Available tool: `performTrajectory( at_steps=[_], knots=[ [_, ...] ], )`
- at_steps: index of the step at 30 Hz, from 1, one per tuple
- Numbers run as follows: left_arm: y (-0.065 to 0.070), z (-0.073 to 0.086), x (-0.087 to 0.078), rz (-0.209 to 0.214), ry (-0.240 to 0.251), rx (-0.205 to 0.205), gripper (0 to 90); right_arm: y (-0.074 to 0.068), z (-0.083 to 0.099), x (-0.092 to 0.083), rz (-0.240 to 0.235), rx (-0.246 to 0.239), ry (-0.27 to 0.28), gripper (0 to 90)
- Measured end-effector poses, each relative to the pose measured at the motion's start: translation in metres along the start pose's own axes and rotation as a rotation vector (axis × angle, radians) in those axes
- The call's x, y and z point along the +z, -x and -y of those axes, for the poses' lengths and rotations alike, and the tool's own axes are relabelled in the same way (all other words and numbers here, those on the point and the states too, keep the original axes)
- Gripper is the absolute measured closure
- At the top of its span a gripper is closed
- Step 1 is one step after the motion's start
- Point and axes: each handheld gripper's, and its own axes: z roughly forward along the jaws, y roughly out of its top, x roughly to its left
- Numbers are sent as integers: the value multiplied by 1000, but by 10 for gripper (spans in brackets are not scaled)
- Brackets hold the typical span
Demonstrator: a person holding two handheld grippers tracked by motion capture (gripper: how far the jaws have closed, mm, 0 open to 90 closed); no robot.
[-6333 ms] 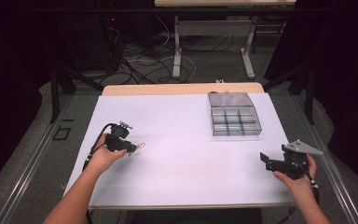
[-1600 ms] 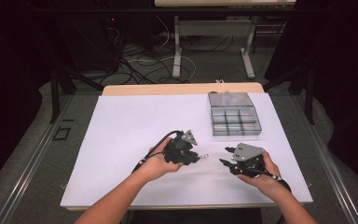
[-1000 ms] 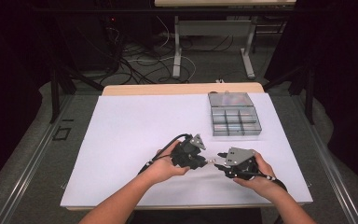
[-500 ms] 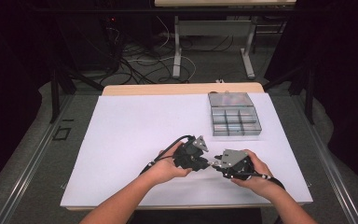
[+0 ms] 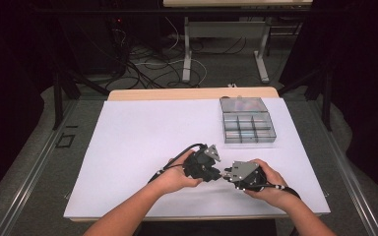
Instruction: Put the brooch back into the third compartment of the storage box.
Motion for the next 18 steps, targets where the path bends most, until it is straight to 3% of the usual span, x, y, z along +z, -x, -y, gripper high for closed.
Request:
performTrajectory(
  at_steps=[7,11,12,18],
  knots=[
    [0,0,0,8,0,-4,804,-2,0,1,-17,-38,-11,779],
    [0,0,-1,7,1,-3,803,-3,0,1,-40,-36,-16,794],
    [0,0,-1,8,3,-4,803,-2,-1,2,-29,-66,-17,796],
    [0,1,-1,5,4,-1,800,-1,-1,2,-33,-61,-20,800]
  ],
)
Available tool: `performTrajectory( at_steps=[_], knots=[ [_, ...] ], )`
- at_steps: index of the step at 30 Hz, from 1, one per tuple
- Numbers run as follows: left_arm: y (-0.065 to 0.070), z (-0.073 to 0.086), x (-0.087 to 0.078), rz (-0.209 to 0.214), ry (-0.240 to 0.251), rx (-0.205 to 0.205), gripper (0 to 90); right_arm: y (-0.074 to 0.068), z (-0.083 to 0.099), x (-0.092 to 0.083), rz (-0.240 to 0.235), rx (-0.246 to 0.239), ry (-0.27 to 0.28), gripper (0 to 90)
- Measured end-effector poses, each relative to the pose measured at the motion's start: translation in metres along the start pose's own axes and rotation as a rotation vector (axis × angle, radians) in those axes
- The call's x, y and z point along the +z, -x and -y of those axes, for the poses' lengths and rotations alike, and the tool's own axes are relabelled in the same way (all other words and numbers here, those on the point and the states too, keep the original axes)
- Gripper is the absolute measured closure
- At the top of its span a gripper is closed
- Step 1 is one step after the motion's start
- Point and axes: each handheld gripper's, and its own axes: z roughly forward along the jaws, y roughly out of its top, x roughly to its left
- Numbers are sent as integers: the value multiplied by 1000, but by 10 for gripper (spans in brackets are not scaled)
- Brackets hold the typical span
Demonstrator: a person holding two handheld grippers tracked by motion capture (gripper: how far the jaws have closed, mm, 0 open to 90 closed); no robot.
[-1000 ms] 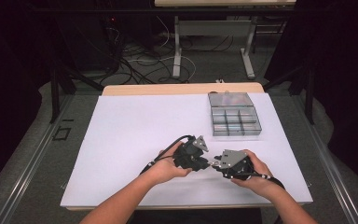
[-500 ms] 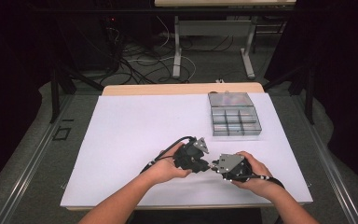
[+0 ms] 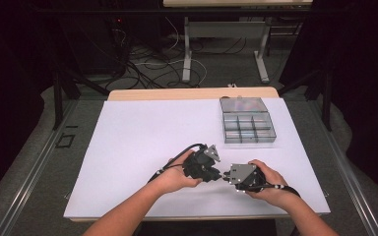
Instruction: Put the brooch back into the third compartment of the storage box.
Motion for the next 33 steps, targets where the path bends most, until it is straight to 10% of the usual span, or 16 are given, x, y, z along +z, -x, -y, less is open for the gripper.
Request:
performTrajectory(
  at_steps=[33],
  knots=[
    [-18,26,-24,-147,92,-124,579,27,7,-1,38,179,-17,801]
  ],
)
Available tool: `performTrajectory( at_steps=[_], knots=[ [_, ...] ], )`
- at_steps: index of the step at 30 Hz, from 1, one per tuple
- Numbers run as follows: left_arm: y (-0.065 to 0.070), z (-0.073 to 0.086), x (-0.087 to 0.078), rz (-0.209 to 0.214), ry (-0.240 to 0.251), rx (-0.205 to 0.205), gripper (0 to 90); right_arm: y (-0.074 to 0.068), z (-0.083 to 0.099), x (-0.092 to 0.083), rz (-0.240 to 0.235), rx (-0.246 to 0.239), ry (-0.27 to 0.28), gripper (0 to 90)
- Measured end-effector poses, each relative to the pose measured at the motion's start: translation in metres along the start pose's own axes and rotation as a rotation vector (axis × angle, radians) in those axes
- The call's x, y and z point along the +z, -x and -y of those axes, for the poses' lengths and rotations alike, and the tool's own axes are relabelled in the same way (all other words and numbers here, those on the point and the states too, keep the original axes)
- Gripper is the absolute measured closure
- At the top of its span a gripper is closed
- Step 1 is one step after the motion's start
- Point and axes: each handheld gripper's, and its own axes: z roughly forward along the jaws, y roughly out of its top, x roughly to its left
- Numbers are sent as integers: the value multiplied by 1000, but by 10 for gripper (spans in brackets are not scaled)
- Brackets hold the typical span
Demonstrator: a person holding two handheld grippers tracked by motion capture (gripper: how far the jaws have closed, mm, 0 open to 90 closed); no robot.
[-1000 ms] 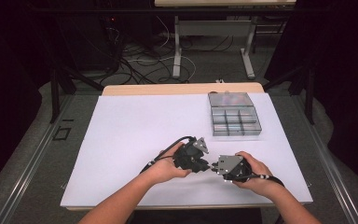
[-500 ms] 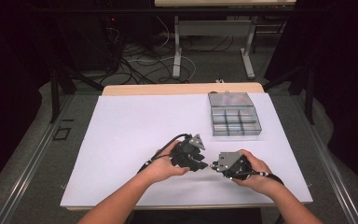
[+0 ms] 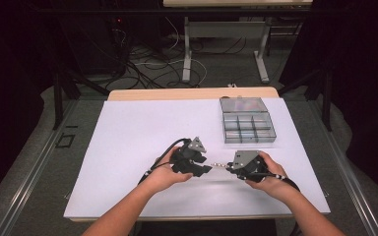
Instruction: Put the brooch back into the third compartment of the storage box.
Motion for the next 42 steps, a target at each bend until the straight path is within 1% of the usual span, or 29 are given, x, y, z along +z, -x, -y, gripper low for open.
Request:
performTrajectory(
  at_steps=[3,4,7,10,11,12,13,14,15,18,19,20,21,22,24,25,26,27,29,30,31,32,33,34,35,36,37,39,42],
  knots=[
    [-2,4,-1,-17,14,-9,565,4,-1,0,12,19,-1,802],
    [-4,5,-3,-12,6,-18,557,6,-1,0,15,23,-1,802],
    [-7,9,-3,-30,30,-32,524,11,-2,0,36,42,6,802],
    [-8,13,-4,-43,34,-51,513,15,-3,0,59,62,15,801],
    [-10,14,-6,-42,26,-50,510,16,-3,-1,61,67,15,801],
    [-9,16,-5,-59,46,-62,505,18,-3,-1,59,75,24,801],
    [-10,16,-7,-51,34,-67,500,19,-4,-2,54,81,28,801],
    [-11,18,-7,-71,48,-72,497,21,-4,-2,69,83,35,801],
    [-12,18,-9,-74,44,-70,491,23,-4,-2,68,85,32,801],
    [-15,22,-12,-106,70,-95,480,29,-5,-2,79,106,35,801],
    [-16,23,-13,-117,66,-99,476,31,-5,-2,91,119,36,801],
    [-16,24,-14,-128,78,-106,467,36,-5,-2,90,130,39,801],
    [-18,25,-15,-127,73,-109,467,36,-5,-2,90,130,39,801],
    [-19,27,-16,-137,88,-116,463,38,-5,-2,100,135,42,801],
    [-21,29,-18,-143,84,-108,448,45,-4,-2,111,151,42,801],
    [-20,30,-18,-148,95,-122,446,47,-4,-2,110,160,40,801],
    [-22,31,-19,-152,92,-115,444,52,-3,-1,123,174,48,801],
    [-22,32,-20,-149,94,-123,444,52,-3,-1,123,174,48,801],
    [-25,34,-22,-146,91,-129,440,58,-2,-1,133,182,44,801],
    [-25,36,-22,-163,107,-140,435,61,-1,-2,135,195,45,801],
    [-26,36,-24,-160,100,-141,431,64,0,-2,143,206,38,802],
    [-27,38,-24,-170,112,-144,430,69,1,-2,162,220,36,801],
    [-28,39,-25,-173,110,-146,430,69,1,-2,162,220,36,801],
    [-28,41,-25,-174,118,-163,431,71,1,-3,156,227,30,801],
    [-30,42,-28,-176,107,-159,430,74,2,-3,171,238,29,801],
    [-30,43,-28,-186,124,-172,430,77,2,-3,180,235,29,801],
    [-32,44,-30,-182,112,-173,429,81,3,-4,187,244,31,801],
    [-34,48,-31,-202,138,-187,429,84,3,-4,190,251,23,801],
    [-36,52,-36,-214,151,-204,423,92,5,-5,206,266,16,801]
  ],
)
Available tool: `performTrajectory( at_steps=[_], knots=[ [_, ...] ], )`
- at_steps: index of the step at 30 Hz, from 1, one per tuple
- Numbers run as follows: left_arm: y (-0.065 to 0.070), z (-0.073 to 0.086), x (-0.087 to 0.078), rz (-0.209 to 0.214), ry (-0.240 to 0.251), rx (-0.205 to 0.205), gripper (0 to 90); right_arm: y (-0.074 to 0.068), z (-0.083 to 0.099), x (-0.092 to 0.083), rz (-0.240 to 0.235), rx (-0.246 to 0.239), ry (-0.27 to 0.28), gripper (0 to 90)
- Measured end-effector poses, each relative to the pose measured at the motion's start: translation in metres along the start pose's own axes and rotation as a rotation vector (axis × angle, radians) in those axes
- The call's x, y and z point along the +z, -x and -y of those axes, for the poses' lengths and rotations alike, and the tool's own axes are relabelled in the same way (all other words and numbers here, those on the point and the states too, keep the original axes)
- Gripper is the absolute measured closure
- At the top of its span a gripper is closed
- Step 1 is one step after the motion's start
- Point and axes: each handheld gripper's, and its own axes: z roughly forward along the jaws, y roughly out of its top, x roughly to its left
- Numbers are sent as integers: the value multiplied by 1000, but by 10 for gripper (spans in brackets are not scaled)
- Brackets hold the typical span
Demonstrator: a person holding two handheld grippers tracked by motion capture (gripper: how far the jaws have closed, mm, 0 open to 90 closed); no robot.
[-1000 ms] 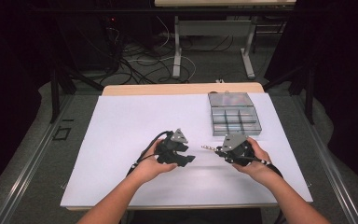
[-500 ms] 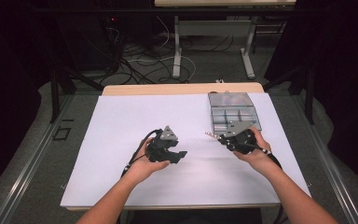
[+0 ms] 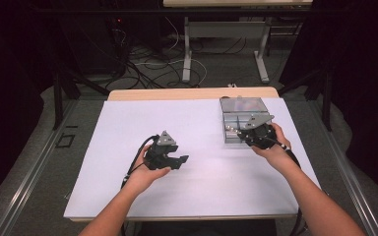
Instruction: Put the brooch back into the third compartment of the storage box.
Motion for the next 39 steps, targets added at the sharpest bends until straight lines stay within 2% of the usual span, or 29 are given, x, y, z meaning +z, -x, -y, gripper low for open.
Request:
performTrajectory(
  at_steps=[4,6,9,10,13,14,16,20,22,25,29,33,34,39],
  knots=[
    [-6,4,-4,-27,23,-27,364,10,-2,-1,18,19,-10,801],
    [-8,6,-6,-37,32,-38,354,14,-3,-1,39,36,5,801],
    [-11,10,-7,-42,46,-58,331,21,-4,-1,48,38,-3,801],
    [-13,11,-9,-31,37,-64,319,23,-5,-2,51,46,-12,801],
    [-14,15,-8,-47,67,-84,257,31,-8,-1,68,64,-25,801],
    [-15,15,-9,-36,64,-101,241,33,-8,0,71,69,-29,801],
    [-16,17,-10,-31,56,-107,233,35,-8,0,79,67,-36,801],
    [-17,20,-9,-41,83,-125,176,42,-8,4,91,79,-47,801],
    [-18,21,-10,-36,88,-138,163,46,-9,7,103,94,-49,801],
    [-20,23,-11,-52,104,-148,158,48,-8,9,102,104,-44,801],
    [-25,27,-13,-56,103,-183,86,55,-4,13,125,134,-56,801],
    [-29,31,-14,-86,122,-224,63,63,1,16,142,161,-66,801],
    [-30,32,-15,-85,112,-226,48,65,2,17,146,164,-72,801],
    [-33,34,-17,-103,129,-254,4,73,9,20,171,195,-87,801]
  ],
)
